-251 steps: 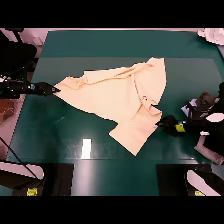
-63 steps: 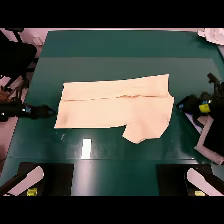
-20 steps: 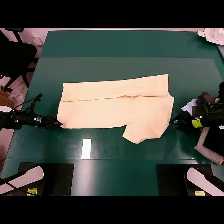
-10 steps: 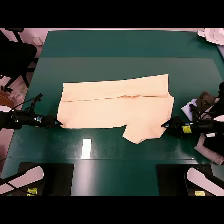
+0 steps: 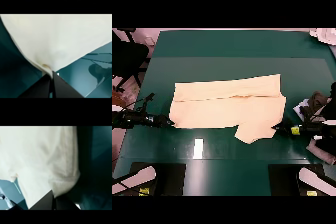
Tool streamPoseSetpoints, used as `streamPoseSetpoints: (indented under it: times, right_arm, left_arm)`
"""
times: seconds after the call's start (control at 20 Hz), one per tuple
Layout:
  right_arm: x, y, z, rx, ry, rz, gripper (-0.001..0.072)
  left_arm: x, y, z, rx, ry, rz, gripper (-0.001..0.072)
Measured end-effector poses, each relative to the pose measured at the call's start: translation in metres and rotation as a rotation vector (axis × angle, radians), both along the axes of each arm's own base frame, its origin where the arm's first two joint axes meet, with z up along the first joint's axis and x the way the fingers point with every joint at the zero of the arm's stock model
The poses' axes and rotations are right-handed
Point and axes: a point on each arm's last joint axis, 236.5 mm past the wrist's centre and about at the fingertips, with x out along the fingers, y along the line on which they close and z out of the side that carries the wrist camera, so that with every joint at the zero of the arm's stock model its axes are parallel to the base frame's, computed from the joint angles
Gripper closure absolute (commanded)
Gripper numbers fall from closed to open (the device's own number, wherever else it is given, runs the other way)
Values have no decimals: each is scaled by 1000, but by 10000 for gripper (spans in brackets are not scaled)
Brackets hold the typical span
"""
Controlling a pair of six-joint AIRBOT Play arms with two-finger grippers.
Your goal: Fold the shirts.
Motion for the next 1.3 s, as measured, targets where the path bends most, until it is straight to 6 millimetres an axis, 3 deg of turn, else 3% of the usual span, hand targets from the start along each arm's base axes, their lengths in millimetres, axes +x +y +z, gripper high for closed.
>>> streamPoseSetpoints:
  times: [0.2,0.4,0.55,0.7,1.05,1.3]
  right_arm:
    - [14,2,38,-4,-134,13,688]
    - [32,-3,86,-45,-276,13,689]
    - [53,-9,123,-59,-372,-4,689]
    - [78,-17,146,-55,-419,-16,688]
    - [141,-24,154,-15,-418,33,688]
    - [185,-14,148,5,-419,103,688]
  left_arm:
    - [14,-6,31,-52,-63,-35,689]
    - [33,-11,84,-92,-188,-80,690]
    - [47,-12,123,-85,-299,-95,689]
    - [57,-12,145,-77,-379,-96,689]
    - [88,4,156,8,-512,-29,689]
    - [102,-12,140,58,-552,-59,688]
